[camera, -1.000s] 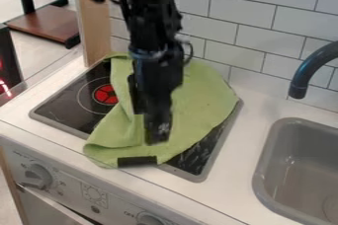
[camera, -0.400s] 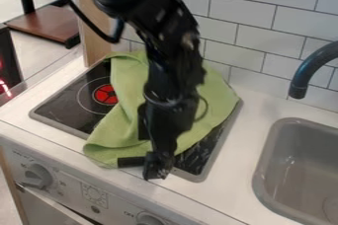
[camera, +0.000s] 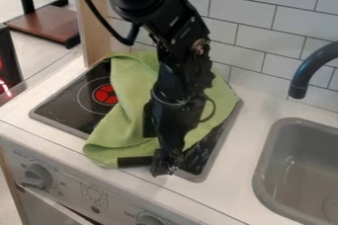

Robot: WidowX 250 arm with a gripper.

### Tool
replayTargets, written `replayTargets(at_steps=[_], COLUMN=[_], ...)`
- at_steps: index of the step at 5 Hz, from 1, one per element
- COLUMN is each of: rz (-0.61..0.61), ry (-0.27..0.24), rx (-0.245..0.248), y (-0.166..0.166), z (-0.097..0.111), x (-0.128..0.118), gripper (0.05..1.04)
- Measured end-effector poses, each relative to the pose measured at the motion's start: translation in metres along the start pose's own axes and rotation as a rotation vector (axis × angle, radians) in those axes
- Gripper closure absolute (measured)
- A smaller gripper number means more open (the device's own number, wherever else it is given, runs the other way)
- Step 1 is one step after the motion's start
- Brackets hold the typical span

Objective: Fold the cloth from bottom right to top left

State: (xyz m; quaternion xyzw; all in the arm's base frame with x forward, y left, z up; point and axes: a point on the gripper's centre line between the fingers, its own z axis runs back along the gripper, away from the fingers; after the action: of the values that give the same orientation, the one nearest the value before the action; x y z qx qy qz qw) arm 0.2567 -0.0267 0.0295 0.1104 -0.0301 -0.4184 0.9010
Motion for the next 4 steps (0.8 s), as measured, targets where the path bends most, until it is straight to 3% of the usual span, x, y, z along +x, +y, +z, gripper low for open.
replayTargets(at_steps=[1, 3, 4], rz=[0.011, -0.027, -0.055], ry=[0.006, 0.07, 0.074], rx=[-0.002, 0.048, 0.045], y=[0.002, 0.01, 0.008], z=[-0.002, -0.011, -0.013], x=[0.003, -0.004, -0.006], gripper=[0.085, 0.085, 0.144])
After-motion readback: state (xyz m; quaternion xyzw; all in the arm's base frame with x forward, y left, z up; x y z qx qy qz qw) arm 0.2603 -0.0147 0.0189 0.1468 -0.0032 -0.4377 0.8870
